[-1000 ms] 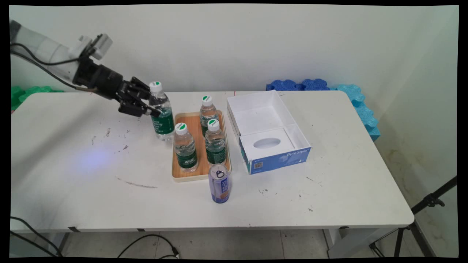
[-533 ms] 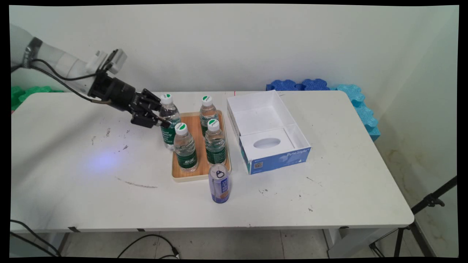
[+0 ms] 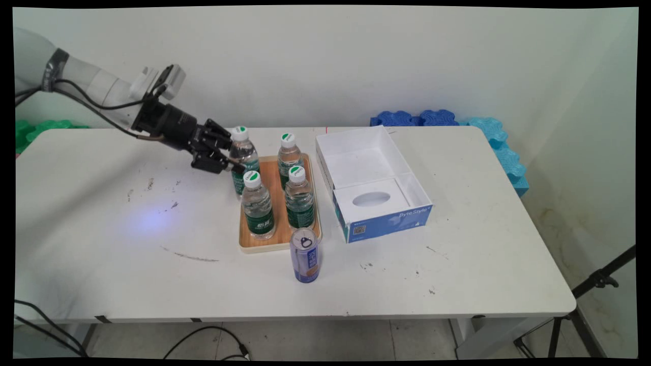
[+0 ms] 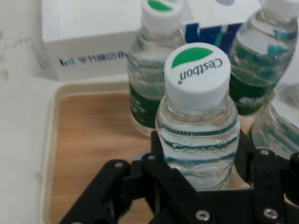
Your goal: Place the picked object on the tray
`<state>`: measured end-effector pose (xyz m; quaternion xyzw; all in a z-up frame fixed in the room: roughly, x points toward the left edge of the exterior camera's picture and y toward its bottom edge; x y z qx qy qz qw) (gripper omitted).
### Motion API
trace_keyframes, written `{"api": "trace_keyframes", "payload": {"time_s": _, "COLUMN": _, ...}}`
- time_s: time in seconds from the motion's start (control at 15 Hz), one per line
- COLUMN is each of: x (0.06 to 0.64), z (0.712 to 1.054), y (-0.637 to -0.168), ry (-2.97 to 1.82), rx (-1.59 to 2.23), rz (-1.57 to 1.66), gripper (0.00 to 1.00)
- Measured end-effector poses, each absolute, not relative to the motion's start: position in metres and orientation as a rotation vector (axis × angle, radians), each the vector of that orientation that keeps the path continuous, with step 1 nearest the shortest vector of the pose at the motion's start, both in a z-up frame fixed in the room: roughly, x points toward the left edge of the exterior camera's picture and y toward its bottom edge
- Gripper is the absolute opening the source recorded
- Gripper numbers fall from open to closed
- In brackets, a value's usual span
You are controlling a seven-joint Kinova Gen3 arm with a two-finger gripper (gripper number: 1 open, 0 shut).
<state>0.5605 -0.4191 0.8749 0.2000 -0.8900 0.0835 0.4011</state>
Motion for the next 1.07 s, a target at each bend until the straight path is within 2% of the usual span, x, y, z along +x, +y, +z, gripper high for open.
{"api": "trace_keyframes", "payload": {"time_s": 0.4, "x": 0.547, "z": 0.886, "y": -0.437, "ry": -2.261, "rx": 0.524, "rz": 0.257, "gripper": 0.00}}
{"api": "trace_keyframes", "payload": {"time_s": 1.07, "x": 0.528, "z": 0.877, "y": -0.456, "ry": -2.297, "rx": 0.604, "rz": 0.239, "gripper": 0.00}}
